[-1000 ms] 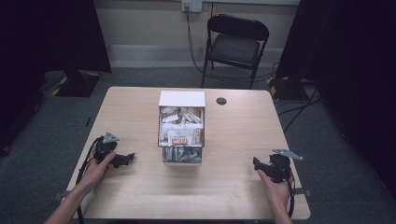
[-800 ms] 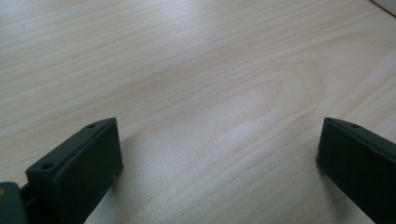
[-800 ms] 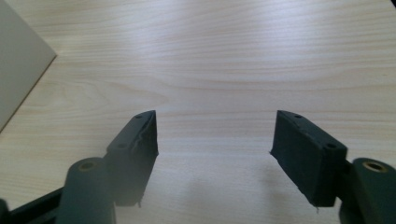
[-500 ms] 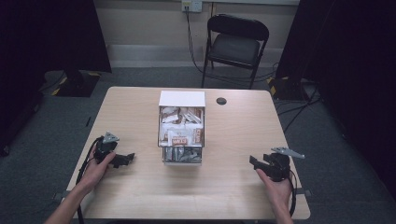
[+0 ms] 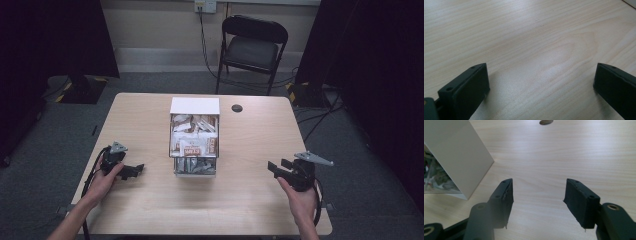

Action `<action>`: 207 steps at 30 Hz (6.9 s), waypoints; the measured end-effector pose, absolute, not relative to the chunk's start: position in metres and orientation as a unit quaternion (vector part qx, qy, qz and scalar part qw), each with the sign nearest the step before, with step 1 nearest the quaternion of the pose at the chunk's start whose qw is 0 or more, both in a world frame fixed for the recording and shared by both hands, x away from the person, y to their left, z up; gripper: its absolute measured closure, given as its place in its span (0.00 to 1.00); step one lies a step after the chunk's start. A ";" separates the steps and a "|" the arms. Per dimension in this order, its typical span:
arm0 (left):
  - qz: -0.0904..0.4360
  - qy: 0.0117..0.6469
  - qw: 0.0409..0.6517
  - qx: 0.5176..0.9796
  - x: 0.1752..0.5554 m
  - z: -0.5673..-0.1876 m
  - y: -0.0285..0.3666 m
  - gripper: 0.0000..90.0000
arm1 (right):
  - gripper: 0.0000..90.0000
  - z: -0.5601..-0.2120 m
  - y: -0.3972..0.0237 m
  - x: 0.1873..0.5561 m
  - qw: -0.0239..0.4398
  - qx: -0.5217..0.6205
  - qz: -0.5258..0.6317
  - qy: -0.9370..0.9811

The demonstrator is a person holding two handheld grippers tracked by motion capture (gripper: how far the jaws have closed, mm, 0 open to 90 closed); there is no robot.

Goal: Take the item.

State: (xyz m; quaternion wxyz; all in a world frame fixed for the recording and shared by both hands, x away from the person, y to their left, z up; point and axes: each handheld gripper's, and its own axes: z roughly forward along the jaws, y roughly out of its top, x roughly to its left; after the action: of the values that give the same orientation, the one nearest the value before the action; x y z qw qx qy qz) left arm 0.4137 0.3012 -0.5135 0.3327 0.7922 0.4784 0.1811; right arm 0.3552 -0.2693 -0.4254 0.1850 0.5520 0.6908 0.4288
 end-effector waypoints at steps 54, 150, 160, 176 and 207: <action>0.181 0.479 0.332 0.792 0.414 -0.513 0.301 0.00 | 0.63 -0.318 -0.190 0.372 0.154 0.388 0.538 0.732; 0.181 0.478 0.333 0.792 0.414 -0.513 0.301 0.00 | 0.99 -0.317 -0.084 0.389 0.038 0.226 0.524 0.820; 0.182 0.479 0.332 0.792 0.414 -0.513 0.301 0.00 | 0.90 -0.323 -0.085 0.385 0.038 0.228 0.510 0.829; 0.182 0.479 0.332 0.792 0.414 -0.513 0.301 0.00 | 1.00 -0.323 -0.083 0.387 0.038 0.231 0.515 0.825; 0.182 0.479 0.332 0.792 0.414 -0.513 0.301 0.00 | 1.00 -0.303 -0.102 0.388 0.067 0.246 0.553 0.793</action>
State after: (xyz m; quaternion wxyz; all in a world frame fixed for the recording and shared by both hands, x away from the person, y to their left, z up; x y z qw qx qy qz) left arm 0.4136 0.3011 -0.5134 0.3323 0.7921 0.4786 0.1816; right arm 0.3884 -0.1021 -0.3025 0.0669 0.2459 0.7929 0.5534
